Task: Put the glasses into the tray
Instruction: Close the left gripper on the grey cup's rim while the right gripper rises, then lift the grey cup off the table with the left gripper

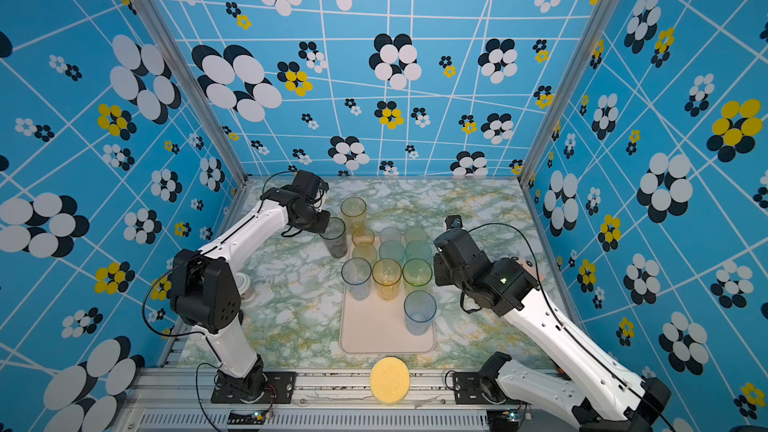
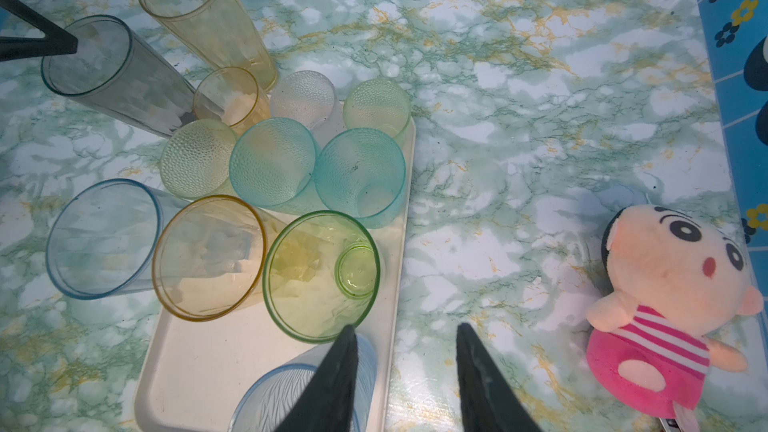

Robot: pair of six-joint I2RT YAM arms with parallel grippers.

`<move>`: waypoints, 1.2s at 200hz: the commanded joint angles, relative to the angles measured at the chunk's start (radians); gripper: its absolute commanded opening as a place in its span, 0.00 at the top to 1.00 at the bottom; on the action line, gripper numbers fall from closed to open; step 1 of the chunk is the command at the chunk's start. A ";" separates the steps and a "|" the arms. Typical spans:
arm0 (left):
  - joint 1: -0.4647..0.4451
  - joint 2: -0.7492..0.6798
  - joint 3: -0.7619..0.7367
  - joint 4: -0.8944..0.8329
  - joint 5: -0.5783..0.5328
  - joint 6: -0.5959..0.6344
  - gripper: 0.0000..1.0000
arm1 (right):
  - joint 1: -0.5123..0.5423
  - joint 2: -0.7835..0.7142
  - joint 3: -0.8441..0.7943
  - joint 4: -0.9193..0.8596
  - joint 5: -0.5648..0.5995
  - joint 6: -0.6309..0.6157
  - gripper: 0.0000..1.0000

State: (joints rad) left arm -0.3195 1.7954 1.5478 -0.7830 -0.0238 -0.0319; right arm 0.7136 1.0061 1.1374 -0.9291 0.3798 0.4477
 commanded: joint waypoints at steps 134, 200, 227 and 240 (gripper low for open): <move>-0.007 -0.091 0.003 0.001 -0.010 0.024 0.96 | -0.011 0.013 -0.033 0.053 -0.042 -0.001 0.59; -0.005 -0.235 -0.011 -0.023 -0.040 0.034 0.96 | -0.014 0.036 -0.033 0.076 -0.047 0.000 0.59; -0.006 -0.313 -0.003 -0.077 -0.047 0.033 0.96 | -0.020 0.038 -0.031 0.088 -0.048 -0.006 0.59; -0.015 -0.350 0.015 -0.130 -0.047 0.031 0.96 | -0.025 0.040 -0.027 0.094 -0.048 -0.012 0.59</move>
State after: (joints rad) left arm -0.3222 1.5246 1.5436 -0.8268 -0.0540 -0.0128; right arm 0.7013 1.0389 1.1141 -0.8661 0.3367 0.4480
